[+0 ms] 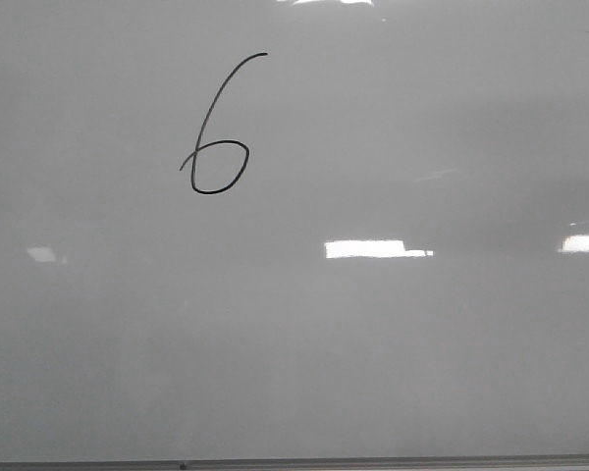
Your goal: Write number 6 on whiteboard
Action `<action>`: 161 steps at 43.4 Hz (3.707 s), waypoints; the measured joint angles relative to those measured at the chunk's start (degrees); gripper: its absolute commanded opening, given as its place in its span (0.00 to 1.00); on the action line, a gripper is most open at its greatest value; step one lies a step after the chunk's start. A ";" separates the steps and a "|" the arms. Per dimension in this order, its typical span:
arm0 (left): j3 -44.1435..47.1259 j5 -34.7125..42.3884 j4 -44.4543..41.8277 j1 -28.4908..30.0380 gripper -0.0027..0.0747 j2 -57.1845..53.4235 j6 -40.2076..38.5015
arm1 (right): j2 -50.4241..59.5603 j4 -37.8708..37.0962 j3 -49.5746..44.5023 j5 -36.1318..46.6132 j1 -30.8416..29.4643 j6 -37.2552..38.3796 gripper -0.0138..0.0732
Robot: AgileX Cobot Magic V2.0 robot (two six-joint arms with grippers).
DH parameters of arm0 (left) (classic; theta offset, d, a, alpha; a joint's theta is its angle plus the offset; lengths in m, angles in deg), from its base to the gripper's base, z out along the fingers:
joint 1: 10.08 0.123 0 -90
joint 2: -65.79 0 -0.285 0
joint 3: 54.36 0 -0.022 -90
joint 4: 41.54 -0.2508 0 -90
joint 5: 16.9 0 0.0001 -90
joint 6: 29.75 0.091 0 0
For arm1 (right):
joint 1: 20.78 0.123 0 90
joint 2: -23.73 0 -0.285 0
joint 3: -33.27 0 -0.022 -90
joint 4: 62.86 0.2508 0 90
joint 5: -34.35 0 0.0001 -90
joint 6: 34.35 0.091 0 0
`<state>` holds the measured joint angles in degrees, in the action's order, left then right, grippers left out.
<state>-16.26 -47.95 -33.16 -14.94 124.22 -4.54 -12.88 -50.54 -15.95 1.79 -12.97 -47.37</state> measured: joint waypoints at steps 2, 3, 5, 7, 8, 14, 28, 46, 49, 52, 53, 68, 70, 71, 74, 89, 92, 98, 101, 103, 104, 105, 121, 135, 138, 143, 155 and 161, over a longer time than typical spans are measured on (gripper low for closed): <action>1.03 1.15 0.38 2.54 0.01 -0.50 -1.00 | 1.81 0.00 -1.20 0.51 -0.34 0.26 0.08; 1.71 2.13 0.62 4.10 0.01 -0.65 -1.24 | 2.21 0.00 -1.61 0.84 -0.43 0.39 0.08; 2.67 3.64 1.02 6.13 0.01 -0.65 -1.65 | 3.30 0.00 -2.17 1.26 -0.57 0.39 0.08; 3.57 5.08 1.16 7.78 0.01 -0.17 -1.79 | 3.79 0.10 -2.56 1.47 -0.63 0.46 0.08; 3.91 5.86 1.33 8.66 0.01 0.40 -1.82 | 3.91 0.10 -2.71 1.63 -0.63 0.51 0.08; 4.58 11.47 4.54 10.78 0.01 6.94 -1.95 | 4.04 0.19 -2.92 2.00 -0.63 0.51 0.08; 4.58 27.58 9.42 10.93 0.01 25.29 -2.04 | 4.04 0.22 -2.92 2.13 -0.63 0.51 0.08; 4.66 36.37 9.55 10.93 0.10 33.58 -2.04 | 4.04 0.32 -2.92 2.13 -0.63 0.51 0.08; 4.66 37.05 9.55 10.93 0.10 34.12 -2.04 | 4.04 0.32 -2.92 2.13 -0.63 0.60 0.08; 4.66 37.43 9.55 10.93 0.11 34.38 -2.04 | 4.04 0.32 -2.92 2.13 -0.63 0.60 0.08; 4.66 37.43 9.55 10.93 0.12 34.38 -2.04 | 4.04 0.32 -2.92 2.13 -0.63 0.60 0.08; 4.66 38.11 9.55 10.93 0.49 34.74 -2.04 | 4.04 0.32 -2.92 2.13 -0.63 0.60 0.08; 4.66 38.34 9.59 10.99 0.51 34.74 -2.04 | 4.04 0.32 -2.92 2.13 -0.63 0.60 0.08; 4.66 38.47 9.70 11.08 0.52 34.74 -2.04 | 4.04 0.32 -2.92 2.13 -0.63 0.60 0.08; 4.66 38.46 9.74 11.22 0.55 34.74 -2.04 | 4.04 0.32 -2.92 2.13 -0.63 0.60 0.08; 4.66 38.58 9.83 11.27 0.66 34.74 -2.04 | 4.04 0.32 -2.92 2.13 -0.63 0.60 0.08; 4.66 38.58 9.83 11.27 0.66 34.74 -2.04 | 4.04 0.32 -2.92 2.13 -0.63 0.60 0.08; 4.66 38.58 9.83 11.27 0.67 34.74 -2.04 | 4.04 0.32 -2.92 2.13 -0.63 0.60 0.08; 4.66 38.58 9.83 11.27 0.71 34.74 -2.04 | 4.04 0.32 -2.92 2.13 -0.63 0.60 0.08; 4.66 38.58 9.83 11.27 0.74 34.74 -2.04 | 4.04 0.32 -2.92 2.13 -0.63 0.60 0.08; 4.66 38.58 9.83 11.27 0.75 34.74 -2.04 | 4.04 0.32 -2.92 2.13 -0.63 0.60 0.08; 4.66 38.58 9.83 11.27 0.77 34.74 -2.04 | 4.04 0.32 -2.92 2.13 -0.63 0.60 0.08; 4.66 38.58 9.83 10.18 0.80 34.64 -2.04 | 4.04 0.32 -2.92 2.13 -0.63 0.60 0.08; 4.66 36.43 9.83 10.08 0.79 28.96 -2.04 | 4.04 0.34 -2.92 2.13 -0.63 0.60 0.08; 4.66 34.64 9.71 10.08 0.78 24.93 -2.04 | 4.40 0.34 -2.92 2.53 -0.63 0.60 0.08; 4.66 30.19 9.71 10.08 0.67 17.34 -2.04 | 6.37 0.34 -2.92 3.60 -0.63 0.60 0.08; 6.44 20.70 9.50 10.08 0.28 -5.07 -2.04 | 15.50 0.34 -5.21 7.62 -0.63 0.60 0.08; 10.41 18.56 9.37 10.08 0.13 -16.30 -2.04 | 20.44 0.44 -6.15 8.46 -0.63 0.60 0.08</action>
<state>-5.85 -29.39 -23.80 -4.86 107.92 -6.58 7.55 -50.10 -22.10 10.25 -13.59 -46.77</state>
